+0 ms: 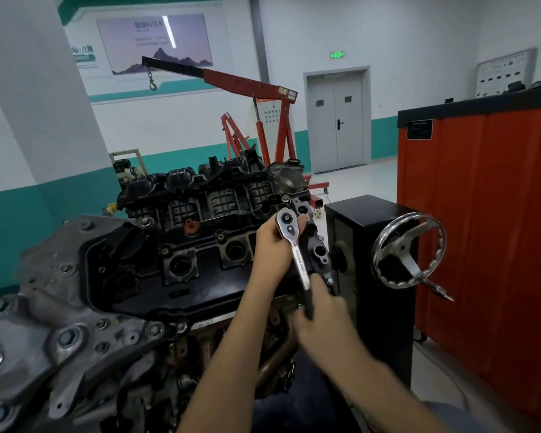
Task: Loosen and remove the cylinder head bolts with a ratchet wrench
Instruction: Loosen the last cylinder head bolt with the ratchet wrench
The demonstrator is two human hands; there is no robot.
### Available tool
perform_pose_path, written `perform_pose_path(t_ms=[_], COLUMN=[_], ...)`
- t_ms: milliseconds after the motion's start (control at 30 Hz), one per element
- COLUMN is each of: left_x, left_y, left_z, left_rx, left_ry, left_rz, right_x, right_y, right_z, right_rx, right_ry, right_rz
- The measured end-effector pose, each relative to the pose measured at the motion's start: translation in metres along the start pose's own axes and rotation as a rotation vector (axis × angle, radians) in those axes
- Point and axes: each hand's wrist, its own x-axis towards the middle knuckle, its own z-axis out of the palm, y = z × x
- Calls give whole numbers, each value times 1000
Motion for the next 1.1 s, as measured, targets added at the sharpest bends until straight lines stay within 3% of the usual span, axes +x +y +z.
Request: perform_pose_path(t_ms=[67, 167, 267, 400, 500, 567, 700, 833, 967, 1033, 1100], left_x=[3, 7, 5, 1, -3, -4, -1, 4, 8, 5, 2], left_y=[6, 13, 15, 7, 2, 0, 2, 7, 13, 14, 13], left_z=[-2, -2, -4, -3, 8, 12, 6, 2, 6, 3, -4], left_rx=[70, 173, 136, 117, 84, 60, 22, 122, 224, 185, 132], left_ry=[-87, -154, -105, 5, 32, 13, -20, -65, -112, -110, -97], left_rz=[-7, 7, -12, -26, -13, -7, -19, -14, 10, 28, 0], right_x=[15, 68, 104, 69, 11, -8, -9, 2, 56, 80, 83], right_y=[20, 21, 0, 16, 24, 14, -6, 16, 27, 16, 13], right_z=[-53, -132, -153, -116, -60, -18, 29, -30, -125, -142, -135], right_rx=[-201, -749, -981, -772, -209, 40, 168, -35, -630, -853, -887], right_ry=[-124, -266, -254, -99, -38, 35, 62, -85, -223, -229, -173], right_rz=[-113, -287, -458, -347, -133, -28, 65, -62, -245, -359, -399])
